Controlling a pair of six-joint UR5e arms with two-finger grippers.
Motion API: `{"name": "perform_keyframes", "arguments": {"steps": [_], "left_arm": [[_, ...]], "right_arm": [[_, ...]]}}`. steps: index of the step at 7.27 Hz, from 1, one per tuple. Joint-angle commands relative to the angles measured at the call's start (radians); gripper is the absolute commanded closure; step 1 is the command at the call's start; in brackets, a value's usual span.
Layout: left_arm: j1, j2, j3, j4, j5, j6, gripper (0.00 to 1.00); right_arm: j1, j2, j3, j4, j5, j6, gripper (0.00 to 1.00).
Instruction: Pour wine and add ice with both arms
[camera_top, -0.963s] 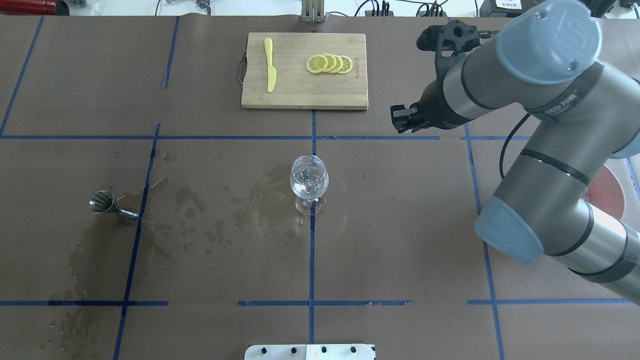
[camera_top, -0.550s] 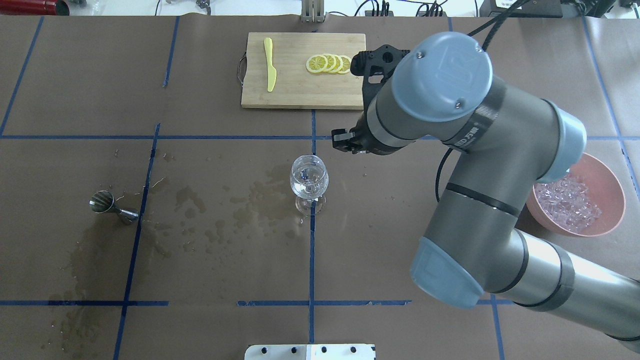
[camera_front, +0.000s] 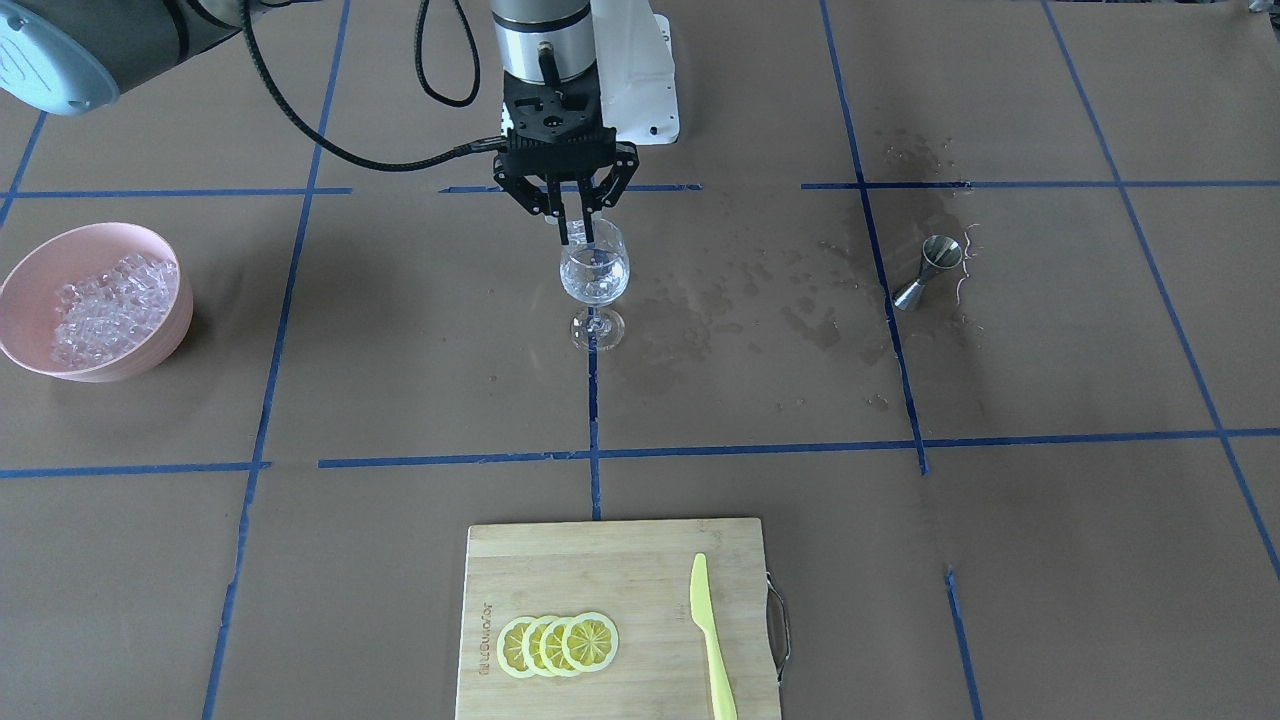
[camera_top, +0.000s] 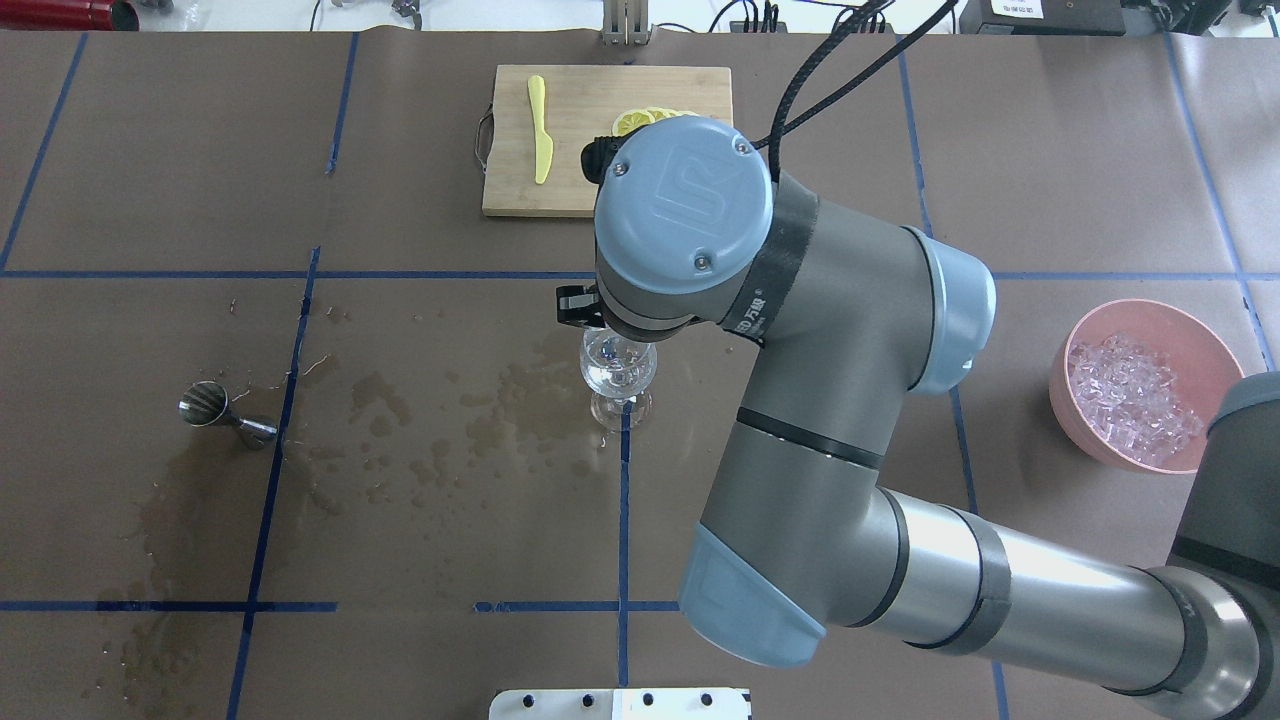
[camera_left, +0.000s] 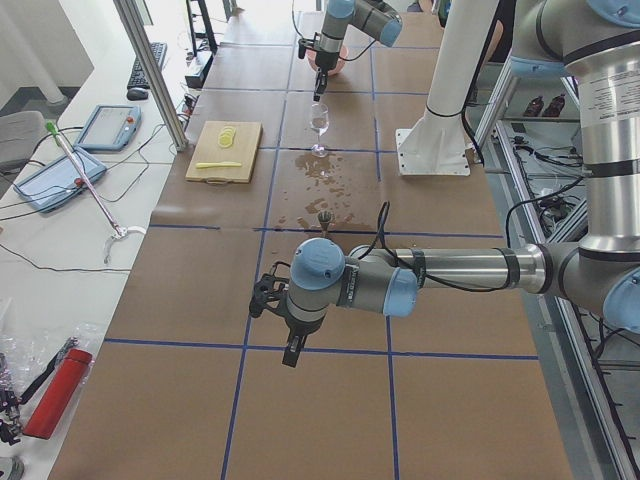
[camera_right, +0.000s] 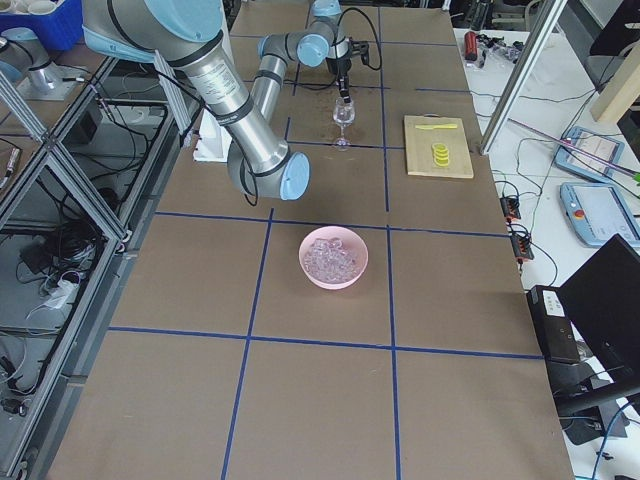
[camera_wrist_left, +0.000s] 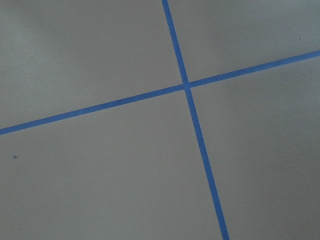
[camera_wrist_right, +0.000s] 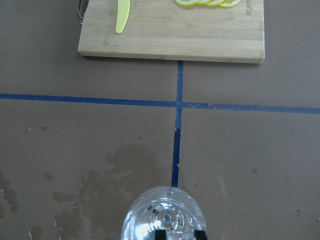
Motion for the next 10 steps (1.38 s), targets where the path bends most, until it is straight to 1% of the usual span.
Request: {"name": "perform_keyframes", "arguments": {"steps": [1,2,4,5,6,7,8,10], "left_arm": [[0.001,0.0,0.002,0.001,0.001,0.0,0.0],[-0.001,0.0,0.002,0.001,0.001,0.0,0.0],[-0.001,0.002,0.004,0.001,0.001,0.0,0.0],[-0.001,0.002,0.004,0.001,0.001,0.0,0.0],[-0.001,0.002,0.004,0.001,0.001,0.0,0.0],[-0.001,0.005,0.004,0.001,0.001,0.0,0.0],[-0.001,0.006,0.004,0.001,0.001,0.0,0.0],[-0.001,0.006,0.004,0.001,0.001,0.0,0.0]], "right_arm": [[-0.039,0.018,-0.014,-0.022,-0.026,0.017,1.0],[-0.039,0.021,-0.014,-0.022,-0.026,0.043,1.0],[-0.039,0.023,-0.014,-0.022,-0.026,0.042,0.81],[-0.039,0.024,-0.012,-0.022,-0.026,0.042,0.78],[-0.039,0.023,-0.014,-0.022,-0.026,0.04,0.81],[-0.039,0.021,-0.012,-0.022,-0.03,0.04,0.81],[-0.039,0.021,-0.014,-0.02,-0.054,0.037,0.8],[-0.039,0.018,-0.014,-0.022,-0.062,0.034,0.79]]}}
